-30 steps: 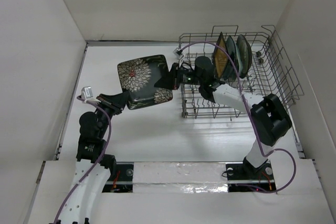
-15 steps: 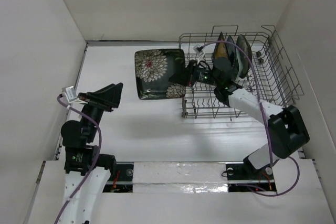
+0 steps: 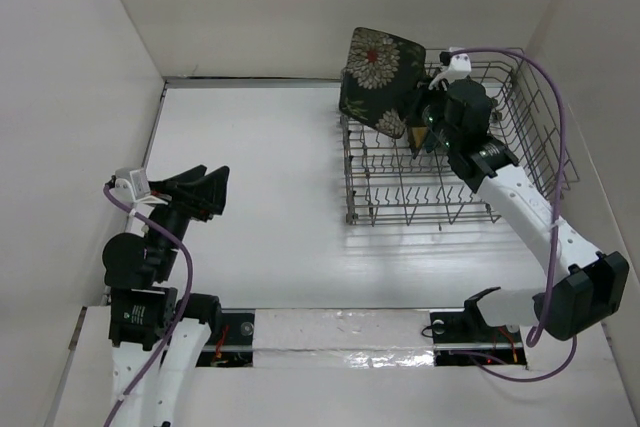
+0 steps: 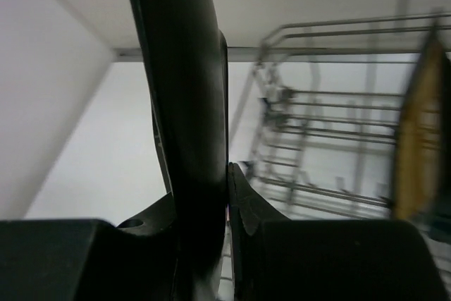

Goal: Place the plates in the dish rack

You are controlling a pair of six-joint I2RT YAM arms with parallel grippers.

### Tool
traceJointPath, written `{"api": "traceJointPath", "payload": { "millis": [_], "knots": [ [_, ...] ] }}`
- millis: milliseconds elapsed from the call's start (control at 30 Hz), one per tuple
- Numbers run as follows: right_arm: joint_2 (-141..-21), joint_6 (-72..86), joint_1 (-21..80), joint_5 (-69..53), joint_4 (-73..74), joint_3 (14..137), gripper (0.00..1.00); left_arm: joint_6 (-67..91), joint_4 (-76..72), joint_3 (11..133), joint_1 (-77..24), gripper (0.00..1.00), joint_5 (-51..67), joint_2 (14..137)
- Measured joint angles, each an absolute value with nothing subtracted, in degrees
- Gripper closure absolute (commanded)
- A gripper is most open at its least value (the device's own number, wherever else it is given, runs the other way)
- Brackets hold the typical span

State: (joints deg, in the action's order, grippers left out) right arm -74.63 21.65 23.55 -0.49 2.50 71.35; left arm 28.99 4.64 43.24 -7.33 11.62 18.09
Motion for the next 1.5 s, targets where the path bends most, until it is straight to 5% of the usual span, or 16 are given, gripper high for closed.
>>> {"api": "traceJointPath", "payload": {
  "millis": [500,1500],
  "knots": [
    [-90.13,6.07,22.57,30.89,11.35,82.61,1.0,18.85,8.08,38.72,-10.13,0.43,7.53,13.13],
    [-107.11,-7.75,24.1,37.54,-7.22,84.29,1.0,17.78,5.76,34.98,-11.55,0.44,5.58,12.64]
  ]
}}
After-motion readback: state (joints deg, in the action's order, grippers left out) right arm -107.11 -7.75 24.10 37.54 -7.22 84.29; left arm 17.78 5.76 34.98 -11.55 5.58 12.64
